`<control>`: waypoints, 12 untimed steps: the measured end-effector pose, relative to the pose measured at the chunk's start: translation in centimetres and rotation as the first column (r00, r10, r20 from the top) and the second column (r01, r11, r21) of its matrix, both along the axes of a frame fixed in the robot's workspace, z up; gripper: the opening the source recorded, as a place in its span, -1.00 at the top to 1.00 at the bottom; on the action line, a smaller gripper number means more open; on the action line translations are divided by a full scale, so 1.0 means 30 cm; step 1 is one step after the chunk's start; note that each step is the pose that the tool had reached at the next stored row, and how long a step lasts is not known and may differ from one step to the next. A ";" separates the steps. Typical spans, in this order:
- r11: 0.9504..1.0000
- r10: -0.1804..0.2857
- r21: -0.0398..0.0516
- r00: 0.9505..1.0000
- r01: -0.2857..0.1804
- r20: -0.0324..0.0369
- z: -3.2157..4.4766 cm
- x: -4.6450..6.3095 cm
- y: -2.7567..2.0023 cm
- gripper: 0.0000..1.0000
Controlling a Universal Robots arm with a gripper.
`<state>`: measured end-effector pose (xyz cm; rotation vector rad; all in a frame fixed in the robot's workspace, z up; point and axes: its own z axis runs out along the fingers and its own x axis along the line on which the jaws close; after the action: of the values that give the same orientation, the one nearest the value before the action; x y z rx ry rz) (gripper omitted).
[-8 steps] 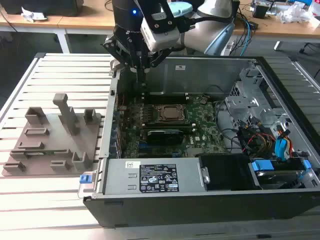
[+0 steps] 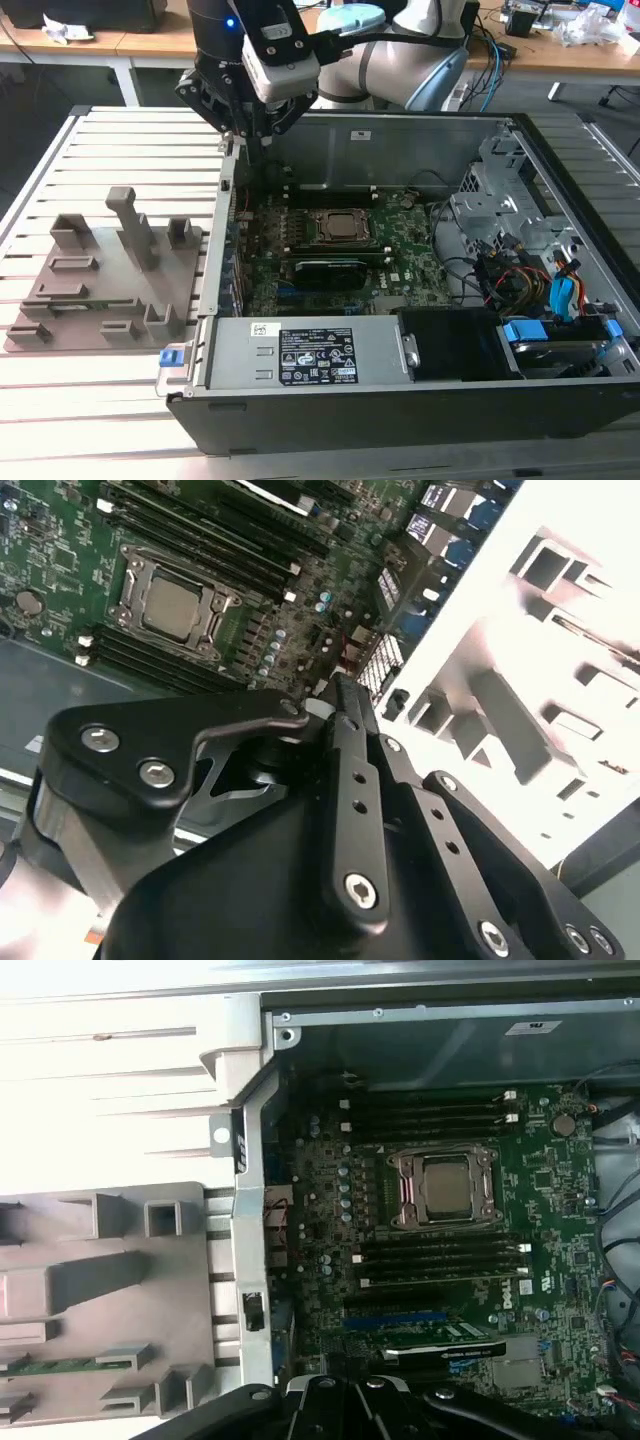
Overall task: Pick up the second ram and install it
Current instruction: 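Reach for the second ram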
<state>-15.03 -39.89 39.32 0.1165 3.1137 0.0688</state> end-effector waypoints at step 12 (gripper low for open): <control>1.000 0.000 -0.001 1.000 0.000 0.000 -0.001 -0.091 0.000 0.79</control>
<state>-17.76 -39.88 39.30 0.1166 3.1135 0.0680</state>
